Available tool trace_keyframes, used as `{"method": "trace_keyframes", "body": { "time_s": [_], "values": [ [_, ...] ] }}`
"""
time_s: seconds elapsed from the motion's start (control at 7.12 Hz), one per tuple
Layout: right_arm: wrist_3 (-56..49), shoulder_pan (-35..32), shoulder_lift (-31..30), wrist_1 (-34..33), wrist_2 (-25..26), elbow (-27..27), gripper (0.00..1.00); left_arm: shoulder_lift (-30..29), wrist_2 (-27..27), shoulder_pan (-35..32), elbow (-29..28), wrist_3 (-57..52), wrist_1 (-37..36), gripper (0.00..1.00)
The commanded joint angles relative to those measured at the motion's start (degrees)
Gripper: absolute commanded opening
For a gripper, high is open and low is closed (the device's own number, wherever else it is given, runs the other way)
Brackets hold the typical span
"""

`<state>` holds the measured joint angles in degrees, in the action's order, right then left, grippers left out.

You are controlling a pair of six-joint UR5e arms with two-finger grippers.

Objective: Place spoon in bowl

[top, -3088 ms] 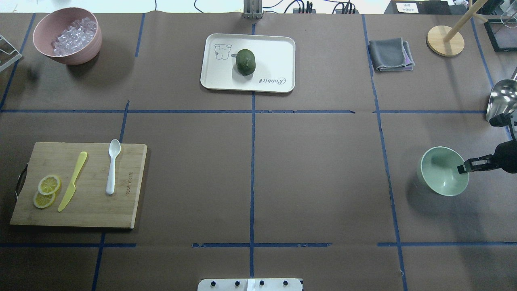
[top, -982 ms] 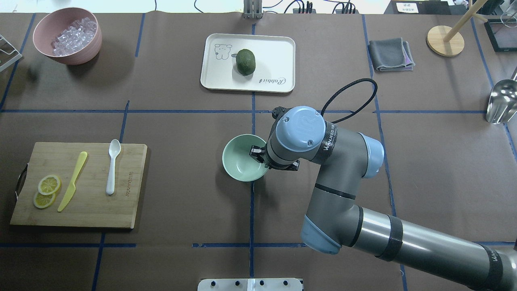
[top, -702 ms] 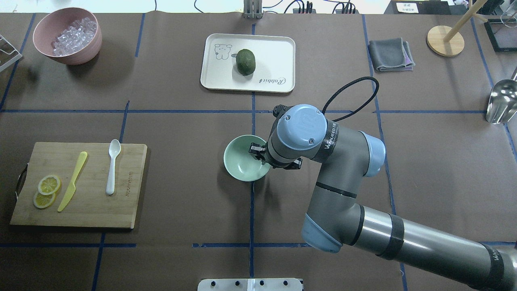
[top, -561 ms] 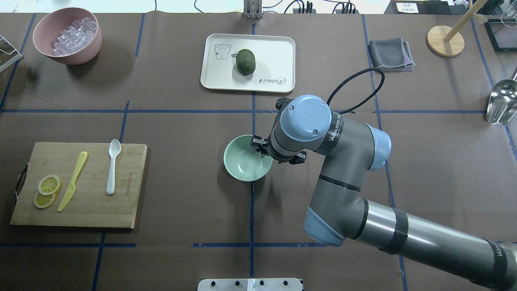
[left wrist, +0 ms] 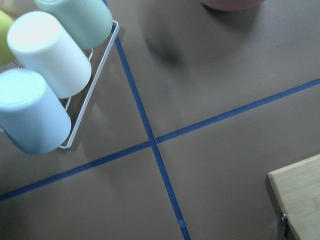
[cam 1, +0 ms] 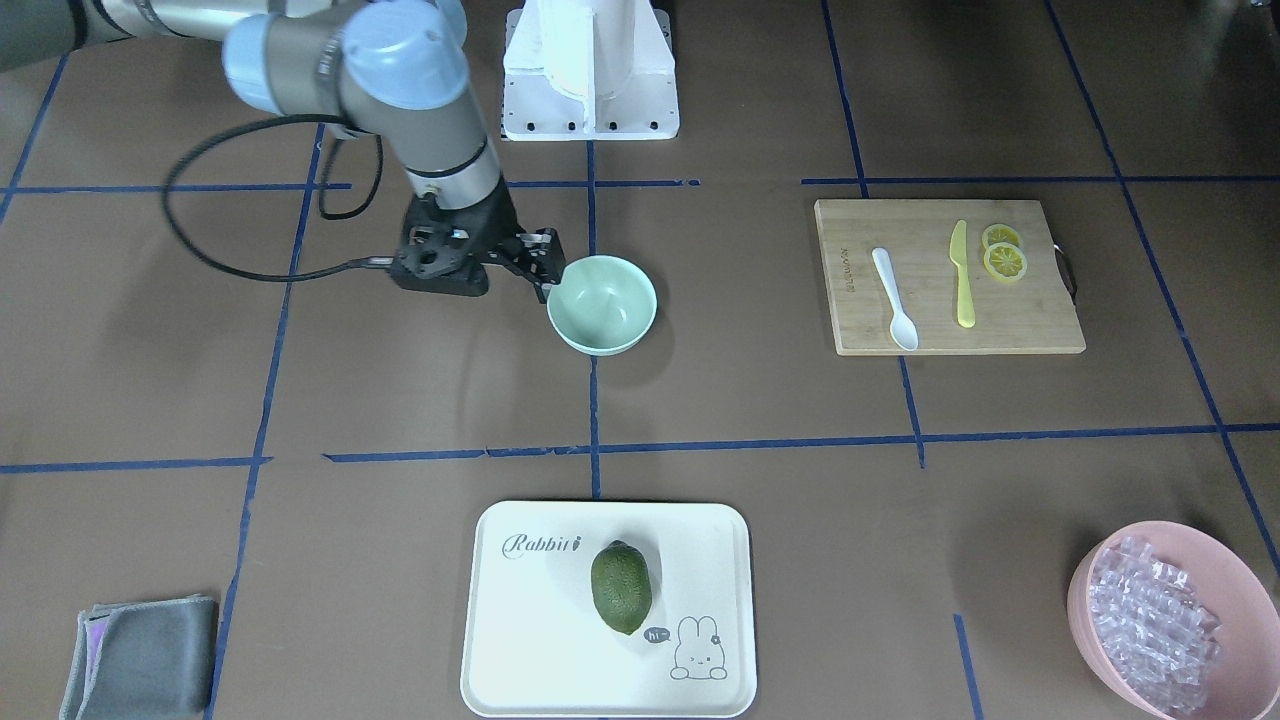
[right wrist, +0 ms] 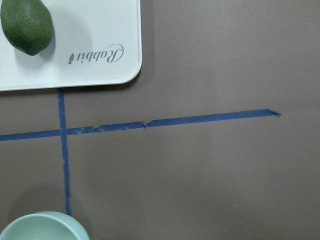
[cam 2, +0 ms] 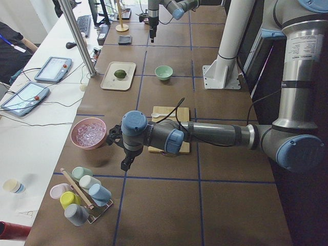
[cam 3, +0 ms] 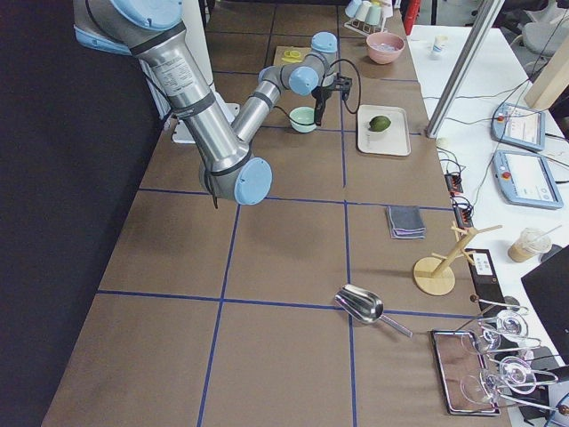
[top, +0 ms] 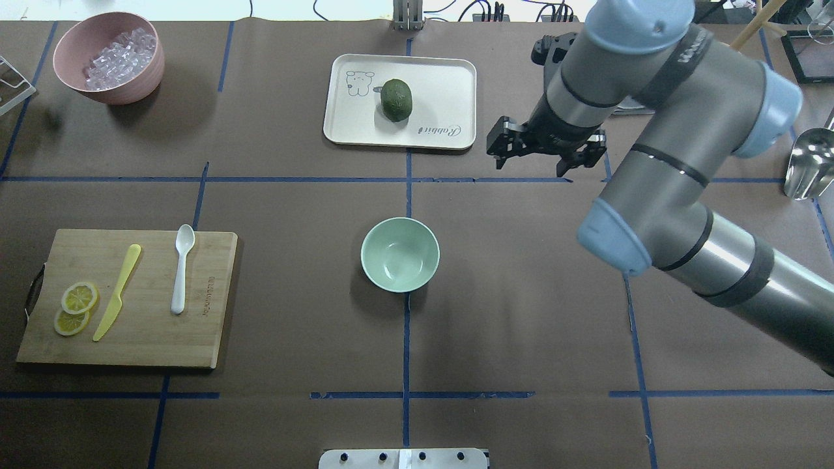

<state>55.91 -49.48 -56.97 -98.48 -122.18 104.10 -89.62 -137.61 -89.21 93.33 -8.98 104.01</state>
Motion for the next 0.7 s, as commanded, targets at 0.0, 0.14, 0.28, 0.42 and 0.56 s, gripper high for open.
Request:
{"method": "trace_keyframes", "body": {
  "time_s": [0.0,0.14,0.28,0.42,0.56],
  "values": [
    [-27.1,-13.0,-10.0,-0.8,-5.5,0.1,1.00,-0.1,-3.2,1.4,-0.2,8.4,1.7,1.00],
    [-43.3,-20.1,-16.9,-0.7,-7.6,0.1,1.00,-0.2,-3.5,1.7,0.4,8.4,1.8,1.00],
    [-56.4,-26.7,-23.6,-0.5,-9.4,0.1,1.00,-0.2,-3.5,3.3,0.6,9.1,3.3,1.00],
    [-68.0,-32.5,-30.5,-0.5,-10.6,-0.1,1.00,-0.3,-3.5,3.9,0.7,9.1,3.6,1.00],
    [-73.5,-38.0,-35.9,-0.3,-10.7,0.1,1.00,-1.4,-3.5,8.5,1.1,9.5,3.2,1.00]
  ]
}}
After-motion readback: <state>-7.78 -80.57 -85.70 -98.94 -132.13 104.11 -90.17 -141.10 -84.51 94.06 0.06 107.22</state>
